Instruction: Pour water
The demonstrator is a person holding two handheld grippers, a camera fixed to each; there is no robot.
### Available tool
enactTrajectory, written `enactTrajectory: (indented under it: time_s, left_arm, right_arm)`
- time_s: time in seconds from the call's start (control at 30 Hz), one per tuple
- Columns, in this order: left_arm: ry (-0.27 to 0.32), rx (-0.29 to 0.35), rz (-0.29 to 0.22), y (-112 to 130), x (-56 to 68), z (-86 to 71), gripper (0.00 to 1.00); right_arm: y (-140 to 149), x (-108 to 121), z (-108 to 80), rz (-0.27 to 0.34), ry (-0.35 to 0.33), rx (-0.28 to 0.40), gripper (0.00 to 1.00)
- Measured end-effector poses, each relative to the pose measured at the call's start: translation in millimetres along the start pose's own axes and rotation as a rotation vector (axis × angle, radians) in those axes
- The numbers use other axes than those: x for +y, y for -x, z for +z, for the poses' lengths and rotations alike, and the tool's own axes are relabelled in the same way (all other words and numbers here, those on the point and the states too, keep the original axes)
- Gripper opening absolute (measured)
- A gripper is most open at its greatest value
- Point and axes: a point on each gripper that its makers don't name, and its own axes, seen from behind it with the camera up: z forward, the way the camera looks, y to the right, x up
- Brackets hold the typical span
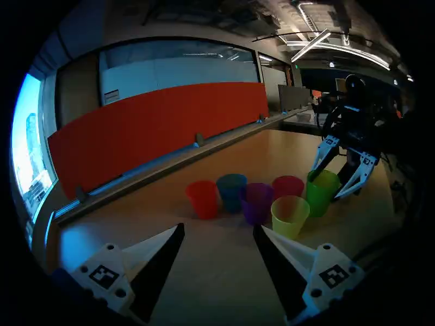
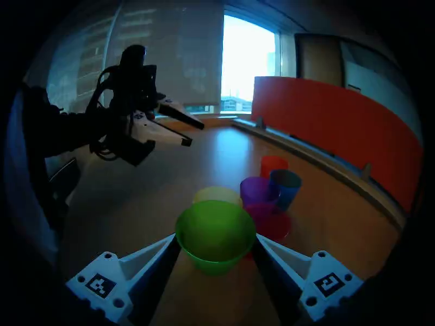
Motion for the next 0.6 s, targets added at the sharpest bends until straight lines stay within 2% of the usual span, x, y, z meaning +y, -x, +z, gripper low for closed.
enactTrajectory:
  time_s: [0.6]
  left_arm:
    - [0.034,0.017,-0.012,-12,9.4,20.6,0.93]
  right_arm:
    - [-71,2,-20.4,-0.014,0.078,0.253,0.91]
